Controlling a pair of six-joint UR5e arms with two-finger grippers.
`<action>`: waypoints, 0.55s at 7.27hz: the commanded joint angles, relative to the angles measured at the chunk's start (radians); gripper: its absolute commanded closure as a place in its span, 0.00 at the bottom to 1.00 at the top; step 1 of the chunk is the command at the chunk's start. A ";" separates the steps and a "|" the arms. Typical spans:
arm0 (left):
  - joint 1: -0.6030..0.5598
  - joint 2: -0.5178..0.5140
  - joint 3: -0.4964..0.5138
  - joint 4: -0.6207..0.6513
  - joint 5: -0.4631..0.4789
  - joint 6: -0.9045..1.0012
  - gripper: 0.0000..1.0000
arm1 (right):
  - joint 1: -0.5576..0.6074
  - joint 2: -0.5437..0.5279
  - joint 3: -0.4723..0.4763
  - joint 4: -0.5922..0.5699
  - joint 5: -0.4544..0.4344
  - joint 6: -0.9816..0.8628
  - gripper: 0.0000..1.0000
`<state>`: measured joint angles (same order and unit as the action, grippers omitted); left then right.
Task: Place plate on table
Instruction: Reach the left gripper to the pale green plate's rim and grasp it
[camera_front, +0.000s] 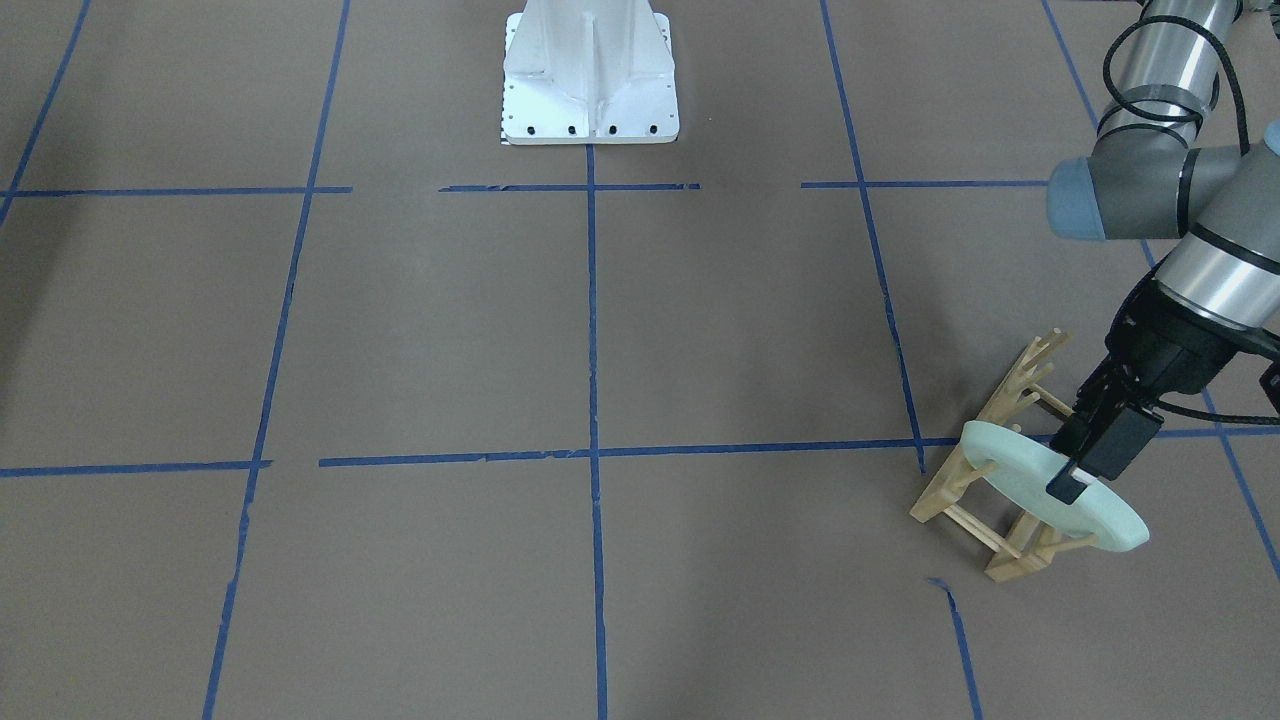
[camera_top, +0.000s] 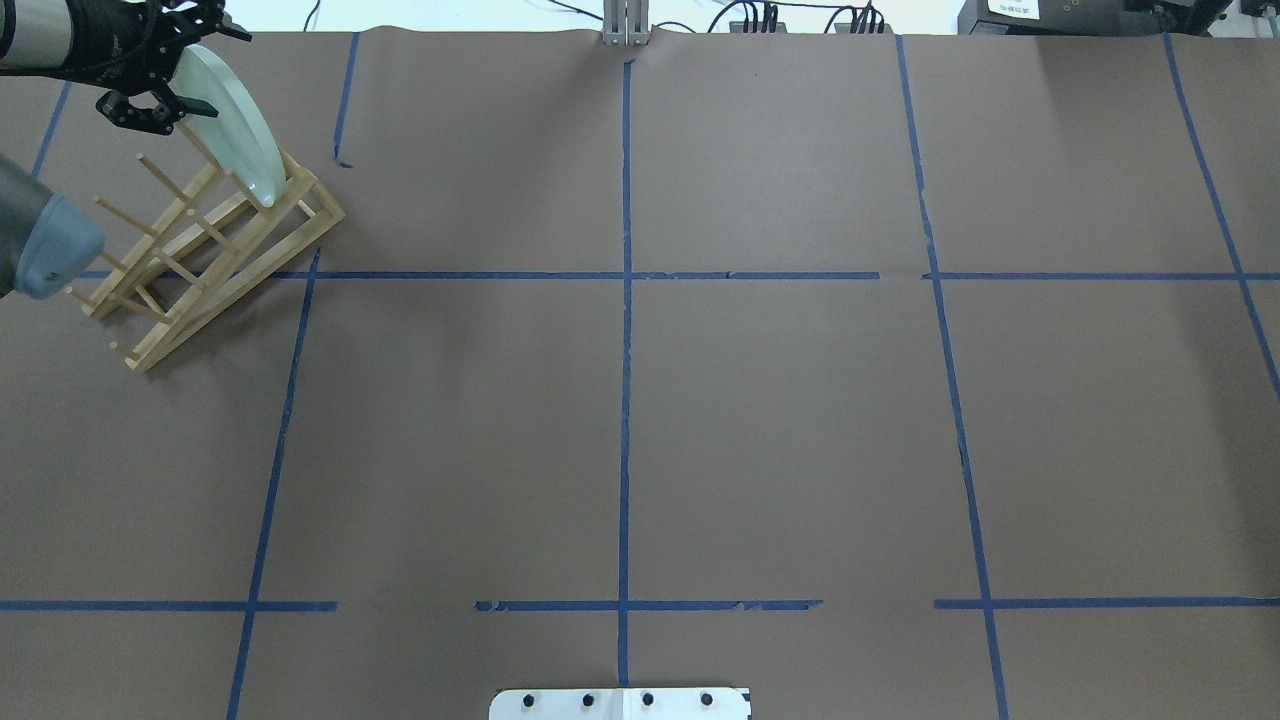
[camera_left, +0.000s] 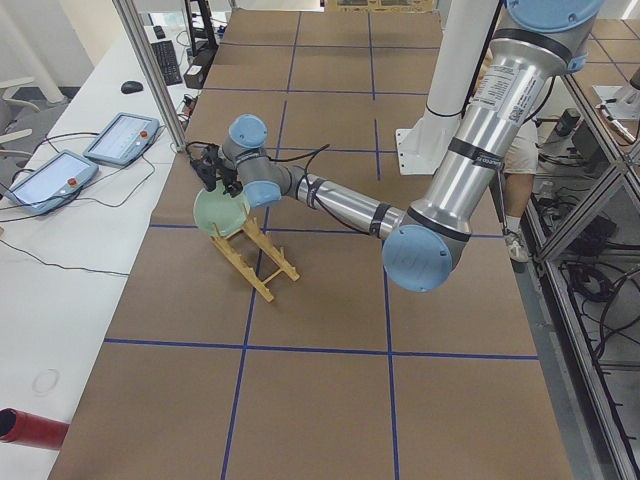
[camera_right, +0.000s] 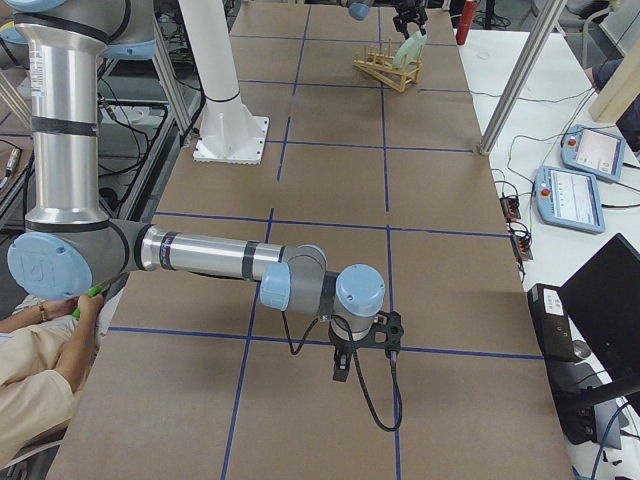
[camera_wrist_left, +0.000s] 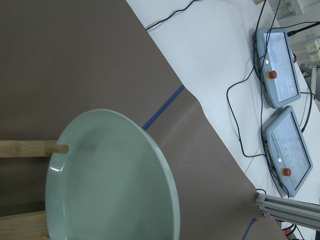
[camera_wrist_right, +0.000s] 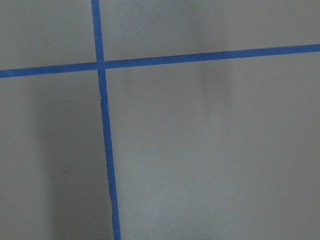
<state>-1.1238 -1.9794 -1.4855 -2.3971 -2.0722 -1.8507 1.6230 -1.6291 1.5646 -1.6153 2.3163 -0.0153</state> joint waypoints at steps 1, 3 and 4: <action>-0.007 0.001 0.017 0.009 0.003 0.097 0.13 | 0.000 0.000 0.000 0.000 0.000 0.000 0.00; -0.011 -0.004 0.025 0.009 0.003 0.097 0.36 | 0.000 0.000 0.000 0.000 0.000 0.000 0.00; -0.025 -0.004 0.025 0.009 0.001 0.099 0.49 | 0.000 0.000 0.000 0.000 0.000 0.000 0.00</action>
<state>-1.1366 -1.9828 -1.4618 -2.3887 -2.0697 -1.7555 1.6230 -1.6291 1.5646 -1.6153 2.3163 -0.0153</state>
